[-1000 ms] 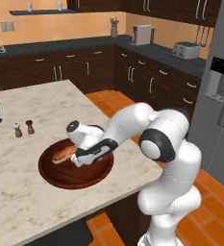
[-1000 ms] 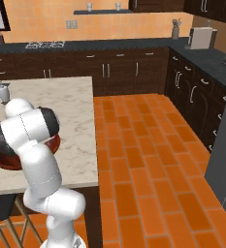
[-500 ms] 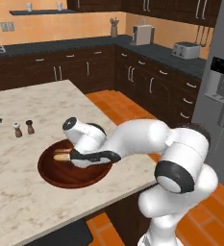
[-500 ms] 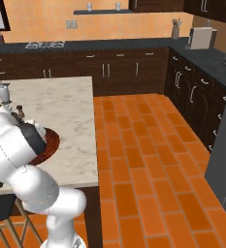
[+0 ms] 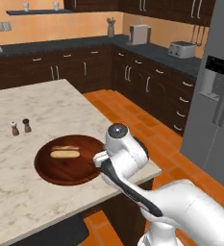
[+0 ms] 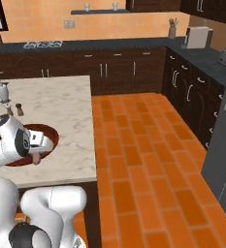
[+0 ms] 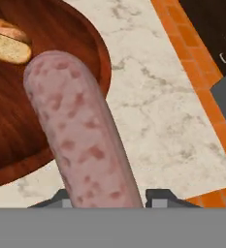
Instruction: Place one bun and one sausage from the bowl on each plate.
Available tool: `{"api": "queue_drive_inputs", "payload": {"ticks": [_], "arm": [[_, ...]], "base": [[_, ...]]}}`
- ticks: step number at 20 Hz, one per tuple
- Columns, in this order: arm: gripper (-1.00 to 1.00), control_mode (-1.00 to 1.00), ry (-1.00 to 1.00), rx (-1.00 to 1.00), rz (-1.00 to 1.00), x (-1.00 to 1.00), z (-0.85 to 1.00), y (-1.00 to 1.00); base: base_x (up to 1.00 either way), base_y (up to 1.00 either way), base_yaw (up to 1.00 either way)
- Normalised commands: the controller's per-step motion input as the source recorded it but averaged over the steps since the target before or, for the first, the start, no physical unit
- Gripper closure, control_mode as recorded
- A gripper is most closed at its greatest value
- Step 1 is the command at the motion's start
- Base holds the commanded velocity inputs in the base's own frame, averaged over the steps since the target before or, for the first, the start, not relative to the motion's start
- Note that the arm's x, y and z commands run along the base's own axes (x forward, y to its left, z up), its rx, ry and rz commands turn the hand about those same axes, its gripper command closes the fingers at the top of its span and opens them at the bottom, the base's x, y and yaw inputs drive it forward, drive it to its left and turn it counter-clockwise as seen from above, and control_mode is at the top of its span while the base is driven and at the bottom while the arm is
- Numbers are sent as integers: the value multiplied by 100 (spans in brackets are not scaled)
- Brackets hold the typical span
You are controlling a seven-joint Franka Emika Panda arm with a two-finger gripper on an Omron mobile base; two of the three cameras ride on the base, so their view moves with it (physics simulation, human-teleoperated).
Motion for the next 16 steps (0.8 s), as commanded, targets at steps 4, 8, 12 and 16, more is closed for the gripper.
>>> {"api": "queue_drive_inputs", "payload": {"ticks": [4,8,12,16], "arm": [[100,100,0,0,0,0,0,0],[100,100,0,0,0,0,0,0],[100,100,0,0,0,0,0,0],[100,100,0,0,0,0,0,0]], "base": [[-100,4,-2],[-82,94,0],[-39,100,0],[-26,100,0]]}}
